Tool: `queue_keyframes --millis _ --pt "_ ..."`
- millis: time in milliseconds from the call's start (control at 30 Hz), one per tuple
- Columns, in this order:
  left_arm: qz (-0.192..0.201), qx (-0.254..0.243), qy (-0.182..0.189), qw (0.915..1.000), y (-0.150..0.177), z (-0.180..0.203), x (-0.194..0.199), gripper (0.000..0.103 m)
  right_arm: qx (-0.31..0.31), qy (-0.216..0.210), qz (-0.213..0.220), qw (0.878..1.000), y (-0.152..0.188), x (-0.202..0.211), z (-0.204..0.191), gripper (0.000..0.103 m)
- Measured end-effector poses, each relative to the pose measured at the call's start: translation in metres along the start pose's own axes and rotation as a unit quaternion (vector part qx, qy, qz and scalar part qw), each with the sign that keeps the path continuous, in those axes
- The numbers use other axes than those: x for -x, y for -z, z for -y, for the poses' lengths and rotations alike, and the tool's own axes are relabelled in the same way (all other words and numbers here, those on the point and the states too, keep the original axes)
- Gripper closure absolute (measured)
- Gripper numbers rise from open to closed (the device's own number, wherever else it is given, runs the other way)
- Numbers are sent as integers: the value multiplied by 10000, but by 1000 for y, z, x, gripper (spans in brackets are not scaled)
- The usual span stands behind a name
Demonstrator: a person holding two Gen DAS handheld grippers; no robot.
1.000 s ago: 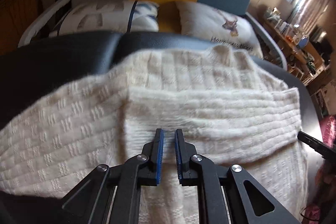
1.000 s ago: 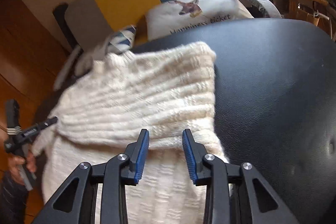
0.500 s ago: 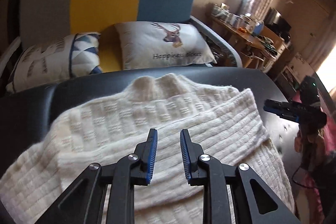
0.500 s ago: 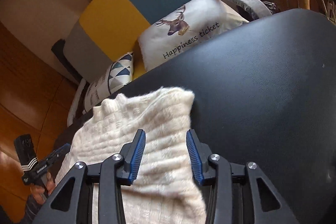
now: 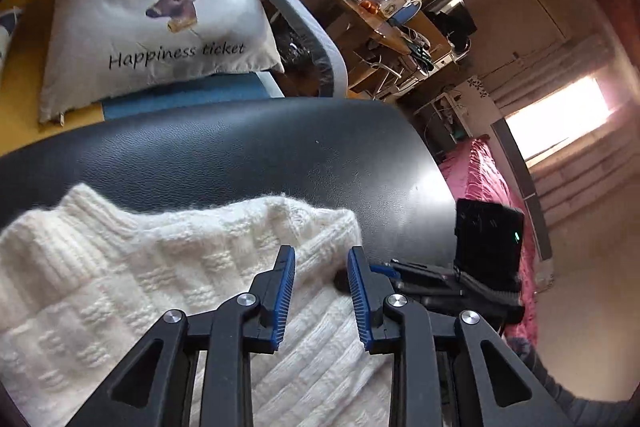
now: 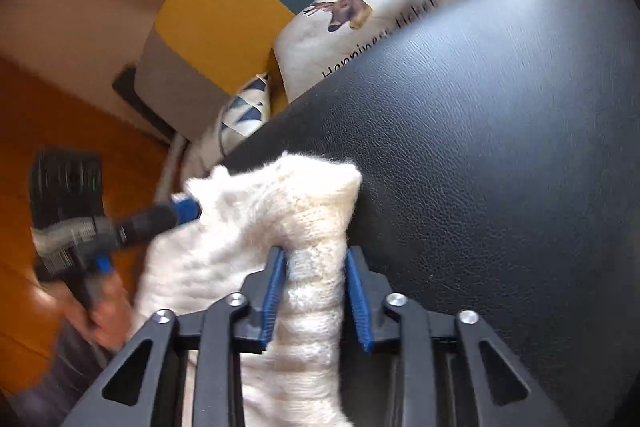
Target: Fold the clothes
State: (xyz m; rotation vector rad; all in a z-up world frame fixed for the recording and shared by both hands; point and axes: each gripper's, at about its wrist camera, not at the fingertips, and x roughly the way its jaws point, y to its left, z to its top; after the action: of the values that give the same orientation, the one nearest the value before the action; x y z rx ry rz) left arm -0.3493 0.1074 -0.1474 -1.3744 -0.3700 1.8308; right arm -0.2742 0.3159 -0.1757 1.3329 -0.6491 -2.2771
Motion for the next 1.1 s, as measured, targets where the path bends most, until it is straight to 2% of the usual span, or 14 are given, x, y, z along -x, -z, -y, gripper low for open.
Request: queue_keyframes --millis 133,267,367,400,433,500,600,700,767,833,867,900,1000,1100 --pt "-402 495 118 9979 -17 -11 -35 75 1211 814 92 9893 11 0 -38 81" --pt "-712 803 332 9937 -25 -13 -61 75 1693 1105 202 9791 16 1 -52 82" --pt "-653 907 330 9932 -29 -14 -67 76 2065 1312 313 9691 21 6 -61 85" --pt "-558 876 243 9943 -29 -13 -68 80 2230 1369 382 9644 23 9 -66 85" --pt "-464 846 157 9952 -29 -13 -69 91 2388 1435 450 9594 26 12 -71 86" --pt "-274 784 -17 9965 -29 -13 -70 94 2478 1704 418 9528 26 9 -71 86" --pt "166 732 -282 9968 -27 -14 -66 94 2021 2019 194 9581 20 -3 -49 86" --pt "573 746 -374 9949 -23 -14 -49 92 1429 1744 244 9740 15 2 -31 84" --pt "714 729 -304 9943 -19 -15 -32 88 1179 1506 300 9811 14 9 -24 81" --pt "799 621 -335 9943 -13 -16 -12 71 909 1262 262 9875 12 14 -18 81" --pt "835 546 -363 9943 -9 -16 -1 66 826 1182 334 9890 12 20 -17 81" --pt "861 427 -453 9943 -2 -16 10 63 817 1153 436 9890 12 26 -19 81" --pt "885 165 -808 9927 22 -24 48 63 859 1092 571 9886 11 35 -27 77" --pt "1071 182 -1502 9827 55 -47 95 63 957 1102 596 9875 8 34 -35 75"
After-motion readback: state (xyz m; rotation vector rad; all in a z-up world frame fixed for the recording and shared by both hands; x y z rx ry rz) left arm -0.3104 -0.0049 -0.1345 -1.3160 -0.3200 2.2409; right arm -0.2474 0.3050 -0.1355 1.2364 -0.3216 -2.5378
